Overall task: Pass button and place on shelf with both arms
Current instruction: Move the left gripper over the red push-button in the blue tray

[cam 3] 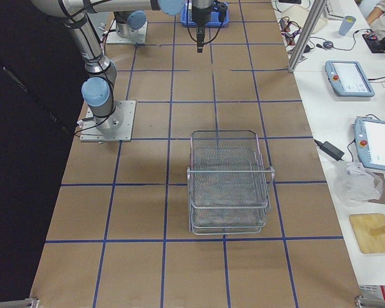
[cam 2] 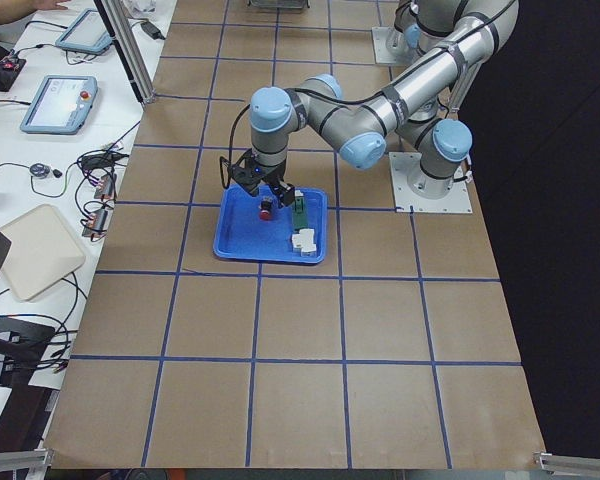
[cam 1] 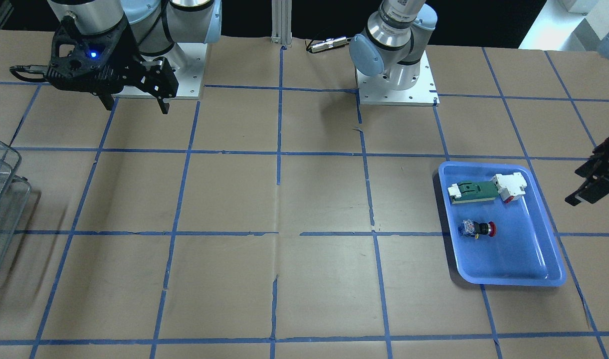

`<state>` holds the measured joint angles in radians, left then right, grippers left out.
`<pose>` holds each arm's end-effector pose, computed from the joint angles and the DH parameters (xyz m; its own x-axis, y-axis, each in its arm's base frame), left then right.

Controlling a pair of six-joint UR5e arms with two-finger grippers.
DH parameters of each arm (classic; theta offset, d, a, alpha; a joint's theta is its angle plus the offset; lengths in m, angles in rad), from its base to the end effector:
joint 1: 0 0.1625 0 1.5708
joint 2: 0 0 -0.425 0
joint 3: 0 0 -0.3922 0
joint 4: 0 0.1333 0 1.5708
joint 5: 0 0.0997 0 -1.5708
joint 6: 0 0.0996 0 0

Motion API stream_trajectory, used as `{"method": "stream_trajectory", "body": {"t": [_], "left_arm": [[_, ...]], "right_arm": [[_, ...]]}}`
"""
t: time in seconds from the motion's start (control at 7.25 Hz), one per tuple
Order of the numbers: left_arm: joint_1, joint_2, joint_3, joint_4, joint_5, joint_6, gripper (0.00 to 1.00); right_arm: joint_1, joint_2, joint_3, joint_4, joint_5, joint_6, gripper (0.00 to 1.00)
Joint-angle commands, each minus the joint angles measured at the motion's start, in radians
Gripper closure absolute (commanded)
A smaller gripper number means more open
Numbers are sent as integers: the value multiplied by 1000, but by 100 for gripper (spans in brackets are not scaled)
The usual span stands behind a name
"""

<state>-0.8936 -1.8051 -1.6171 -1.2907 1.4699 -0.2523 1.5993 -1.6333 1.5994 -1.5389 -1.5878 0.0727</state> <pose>0.2487 -0.5381 0.3681 -0.5944 -0.7983 0.0974 -0.8003 0.5990 0.0256 0.1448 -0.4614 0.5006 -0.9989 0.0442 0.0168 0.0442 0.9990 -0.0032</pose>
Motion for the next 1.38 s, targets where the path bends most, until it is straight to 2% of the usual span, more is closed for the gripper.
{"method": "stream_trajectory", "body": {"t": [0.0, 0.14, 0.28, 0.97, 1.24], "left_arm": [[4, -104, 45, -1, -105, -155, 0], [4, -143, 46, -1, -144, -221, 0], [5, -170, 39, -1, -223, -278, 0], [25, -253, -16, -15, -235, -378, 0], [50, -281, -38, -9, -275, -444, 0]], "right_arm": [[1, 1, -2, -6, 23, 1, 0], [1, 0, -3, -6, 23, 1, 0], [1, 1, -1, -6, 22, 1, 0], [1, 1, 1, -9, 22, 1, 0], [1, 1, 2, -12, 22, 1, 0]]}}
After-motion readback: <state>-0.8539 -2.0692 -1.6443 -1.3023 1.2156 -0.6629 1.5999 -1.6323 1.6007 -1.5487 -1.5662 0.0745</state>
